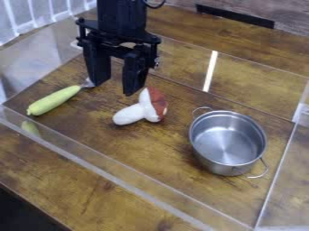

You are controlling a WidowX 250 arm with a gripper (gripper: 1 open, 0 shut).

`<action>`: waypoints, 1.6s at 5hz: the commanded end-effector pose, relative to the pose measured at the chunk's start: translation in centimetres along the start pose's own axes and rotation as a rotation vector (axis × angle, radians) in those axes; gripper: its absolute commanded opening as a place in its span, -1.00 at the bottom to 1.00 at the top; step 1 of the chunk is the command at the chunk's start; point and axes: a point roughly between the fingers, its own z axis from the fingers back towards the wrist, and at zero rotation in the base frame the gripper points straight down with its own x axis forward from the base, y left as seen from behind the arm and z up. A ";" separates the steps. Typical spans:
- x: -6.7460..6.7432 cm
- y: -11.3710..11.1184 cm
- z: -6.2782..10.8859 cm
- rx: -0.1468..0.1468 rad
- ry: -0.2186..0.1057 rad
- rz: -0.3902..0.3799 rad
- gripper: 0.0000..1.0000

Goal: Move the green spoon to the right

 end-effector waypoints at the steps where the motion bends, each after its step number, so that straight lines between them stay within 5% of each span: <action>1: -0.2 0.1 -1.2 0.003 0.034 0.001 1.00; 4: -0.9 9.4 -2.3 0.032 -0.003 0.023 1.00; 5: -0.7 12.2 -3.3 0.034 -0.012 -0.036 1.00; 6: 0.5 13.0 -3.9 0.039 -0.028 -0.132 1.00; 8: 2.1 13.6 -6.4 0.035 -0.050 -0.194 1.00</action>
